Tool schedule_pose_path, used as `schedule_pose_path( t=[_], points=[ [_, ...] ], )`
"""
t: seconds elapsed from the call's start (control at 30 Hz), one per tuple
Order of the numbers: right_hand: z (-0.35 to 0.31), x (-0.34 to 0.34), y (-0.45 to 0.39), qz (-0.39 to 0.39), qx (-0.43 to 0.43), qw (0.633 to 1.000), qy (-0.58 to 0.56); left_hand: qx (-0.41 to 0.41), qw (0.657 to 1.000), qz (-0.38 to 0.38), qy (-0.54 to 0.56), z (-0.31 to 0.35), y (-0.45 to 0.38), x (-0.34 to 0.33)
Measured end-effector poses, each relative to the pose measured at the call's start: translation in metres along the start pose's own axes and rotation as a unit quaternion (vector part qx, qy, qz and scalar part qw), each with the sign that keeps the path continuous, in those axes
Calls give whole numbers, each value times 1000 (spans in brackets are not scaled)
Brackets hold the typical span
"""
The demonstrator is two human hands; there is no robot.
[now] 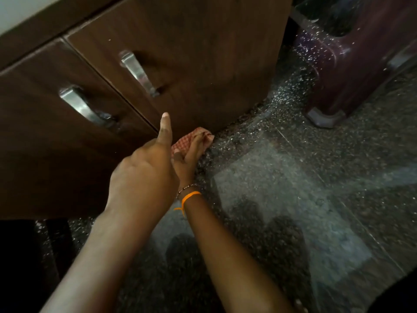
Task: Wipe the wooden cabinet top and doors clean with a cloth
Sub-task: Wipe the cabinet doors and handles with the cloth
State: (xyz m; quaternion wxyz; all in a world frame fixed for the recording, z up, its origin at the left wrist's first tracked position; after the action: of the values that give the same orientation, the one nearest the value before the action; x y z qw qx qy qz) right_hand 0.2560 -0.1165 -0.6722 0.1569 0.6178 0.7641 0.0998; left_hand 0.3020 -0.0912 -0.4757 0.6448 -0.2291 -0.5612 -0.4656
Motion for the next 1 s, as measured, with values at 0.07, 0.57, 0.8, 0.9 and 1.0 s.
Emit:
schedule_pose_path(
  t=[0.07, 0.57, 0.8, 0.9, 1.0],
  points=[
    [-10, 4, 3, 58, 46, 997, 1, 14, 1000, 0, 16, -9, 3, 5],
    [-22, -28, 13, 190, 294, 902, 253, 37, 997, -13, 61, -53, -2, -4],
    [19, -15, -17, 198, 76, 954, 214, 45, 992, -112, 47, -51, -6, -25],
    [28, -10, -28, 166, 29, 969, 181, 55, 990, -126, 45, -54, -6, -30],
    [24, -5, -35, 140, -43, 982, 122, 63, 989, -128, 37, -55, -8, -31]
  ],
)
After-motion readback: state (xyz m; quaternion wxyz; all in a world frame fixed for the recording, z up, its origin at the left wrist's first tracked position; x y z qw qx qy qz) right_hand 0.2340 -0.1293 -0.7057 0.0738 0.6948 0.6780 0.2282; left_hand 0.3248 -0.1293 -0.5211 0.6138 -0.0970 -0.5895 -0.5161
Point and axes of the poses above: each hand's wrist, its own y-axis away from the middle knuckle, its own x-axis out of the back of the hand, z = x × y, the point moved 2 cm from there along -y, towards the middle knuckle, and after that the axes turned 9 degrees about y, right-handed, at the moved point
